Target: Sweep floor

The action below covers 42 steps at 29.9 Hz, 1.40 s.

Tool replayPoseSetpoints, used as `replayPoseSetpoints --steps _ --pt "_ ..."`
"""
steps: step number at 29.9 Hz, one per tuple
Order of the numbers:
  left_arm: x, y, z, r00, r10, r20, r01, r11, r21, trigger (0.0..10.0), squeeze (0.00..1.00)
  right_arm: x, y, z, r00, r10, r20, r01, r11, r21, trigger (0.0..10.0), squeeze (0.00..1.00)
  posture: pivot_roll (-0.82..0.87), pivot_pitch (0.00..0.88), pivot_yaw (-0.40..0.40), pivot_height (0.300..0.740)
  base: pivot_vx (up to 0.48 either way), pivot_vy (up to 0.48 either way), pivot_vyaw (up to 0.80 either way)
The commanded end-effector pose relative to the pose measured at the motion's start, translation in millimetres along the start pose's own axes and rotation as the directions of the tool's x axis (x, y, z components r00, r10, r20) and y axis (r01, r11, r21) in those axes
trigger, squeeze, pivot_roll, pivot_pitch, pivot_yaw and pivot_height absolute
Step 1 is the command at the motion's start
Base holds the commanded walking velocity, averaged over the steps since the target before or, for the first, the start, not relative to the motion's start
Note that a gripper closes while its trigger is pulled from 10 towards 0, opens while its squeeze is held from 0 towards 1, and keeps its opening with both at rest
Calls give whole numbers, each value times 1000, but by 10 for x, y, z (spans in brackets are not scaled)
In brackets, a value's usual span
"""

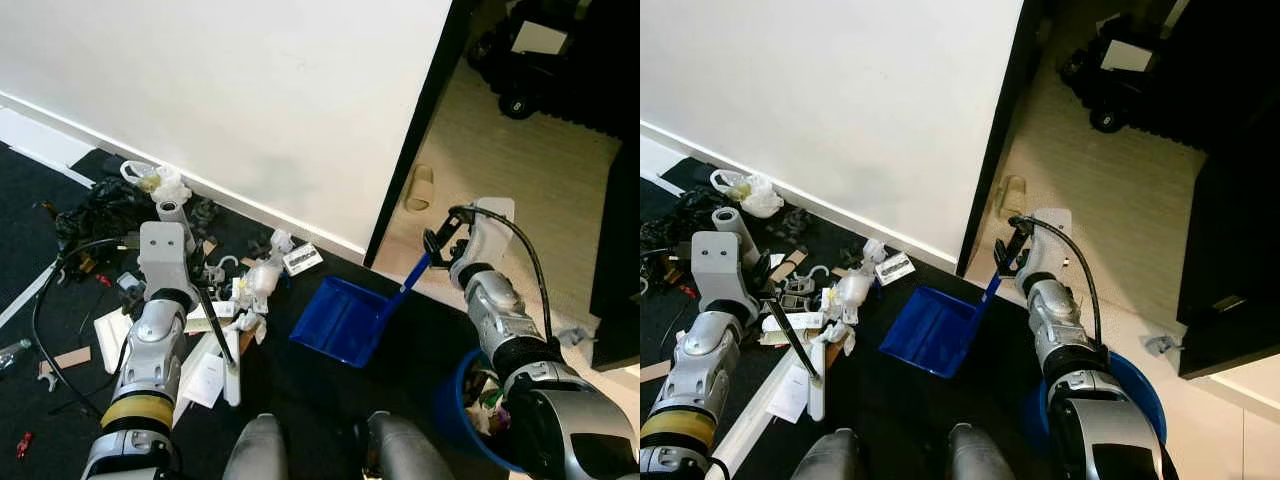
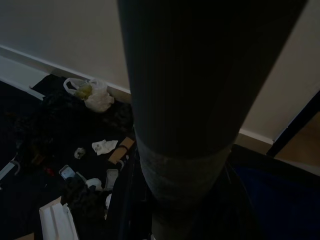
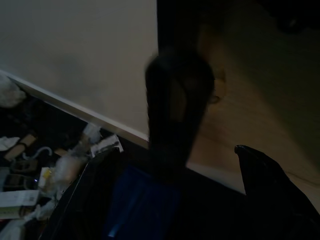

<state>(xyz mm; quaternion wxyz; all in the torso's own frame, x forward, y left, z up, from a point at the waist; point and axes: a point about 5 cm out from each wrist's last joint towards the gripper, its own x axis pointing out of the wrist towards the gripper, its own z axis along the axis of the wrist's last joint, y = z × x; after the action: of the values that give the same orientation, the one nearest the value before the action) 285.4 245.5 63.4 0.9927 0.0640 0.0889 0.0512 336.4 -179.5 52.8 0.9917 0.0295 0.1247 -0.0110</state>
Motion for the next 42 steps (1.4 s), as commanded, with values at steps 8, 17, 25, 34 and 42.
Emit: replayPoseSetpoints --steps 8,17,25,34,42 --pt "13 -42 213 993 -46 109 42 998 40 10000 0 20 -99 110 991 -111 74 99 984 150 10000 0 132 252 -86 740 0 0 0" --pt "11 -30 284 990 -63 129 55 997 61 10000 0 74 70 168 995 -49 84 30 976 217 10000 0 160 289 -99 740 0 0 0" --pt "-12 2 281 989 -56 135 48 997 66 10000 0 119 131 341 986 -31 166 -14 964 265 10000 0 165 278 -106 740 0 0 0" --pt "-25 -26 244 990 -57 126 49 997 63 10000 0 124 154 307 991 -10 132 -18 978 210 10000 0 159 262 -113 740 0 0 0" --pt "9 -42 270 989 -57 133 49 997 60 10000 0 135 156 342 990 7 140 -28 988 152 1804 0 152 264 -112 740 0 0 0"
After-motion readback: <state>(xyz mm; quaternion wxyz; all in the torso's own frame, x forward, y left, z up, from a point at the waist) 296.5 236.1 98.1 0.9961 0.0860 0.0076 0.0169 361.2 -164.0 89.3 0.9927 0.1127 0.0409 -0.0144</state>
